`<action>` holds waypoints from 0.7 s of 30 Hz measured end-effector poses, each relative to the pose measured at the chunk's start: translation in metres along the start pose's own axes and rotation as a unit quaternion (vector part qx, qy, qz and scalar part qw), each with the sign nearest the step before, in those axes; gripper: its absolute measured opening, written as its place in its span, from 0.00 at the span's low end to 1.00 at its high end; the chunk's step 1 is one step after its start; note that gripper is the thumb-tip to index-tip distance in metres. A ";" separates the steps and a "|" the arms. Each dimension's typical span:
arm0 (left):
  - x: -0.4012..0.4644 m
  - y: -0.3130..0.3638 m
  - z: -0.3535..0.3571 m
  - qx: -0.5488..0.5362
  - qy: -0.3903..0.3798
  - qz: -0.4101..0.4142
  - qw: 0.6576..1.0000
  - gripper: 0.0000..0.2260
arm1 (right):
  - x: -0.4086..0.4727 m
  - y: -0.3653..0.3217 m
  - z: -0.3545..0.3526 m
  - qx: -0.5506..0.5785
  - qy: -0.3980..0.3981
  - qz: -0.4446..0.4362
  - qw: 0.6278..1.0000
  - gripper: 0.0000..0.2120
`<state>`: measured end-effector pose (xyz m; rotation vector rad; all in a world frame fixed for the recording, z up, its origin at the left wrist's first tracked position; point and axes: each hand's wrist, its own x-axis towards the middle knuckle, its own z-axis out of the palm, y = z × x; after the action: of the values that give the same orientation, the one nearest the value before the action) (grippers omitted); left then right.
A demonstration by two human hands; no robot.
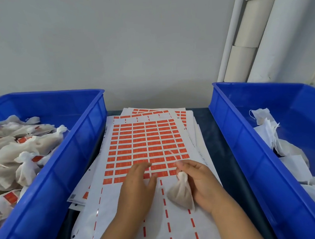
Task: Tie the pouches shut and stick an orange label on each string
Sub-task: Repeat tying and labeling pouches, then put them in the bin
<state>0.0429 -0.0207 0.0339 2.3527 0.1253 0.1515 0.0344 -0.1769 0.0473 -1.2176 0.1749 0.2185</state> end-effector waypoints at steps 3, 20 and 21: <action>0.003 0.005 -0.001 0.072 -0.042 0.037 0.996 0.23 | 0.004 -0.003 -0.008 0.071 0.037 0.029 0.996 0.13; 0.023 0.010 0.047 0.188 -0.139 0.100 0.967 0.31 | 0.006 -0.014 -0.042 0.181 -0.010 0.010 0.983 0.10; 0.023 0.009 0.047 0.203 -0.140 0.114 0.963 0.30 | 0.008 -0.012 -0.040 0.166 -0.005 0.019 0.986 0.11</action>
<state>0.0735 -0.0570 0.0089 2.7645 -0.2791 -0.1077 0.0440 -0.2180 0.0425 -0.8828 0.2172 0.2180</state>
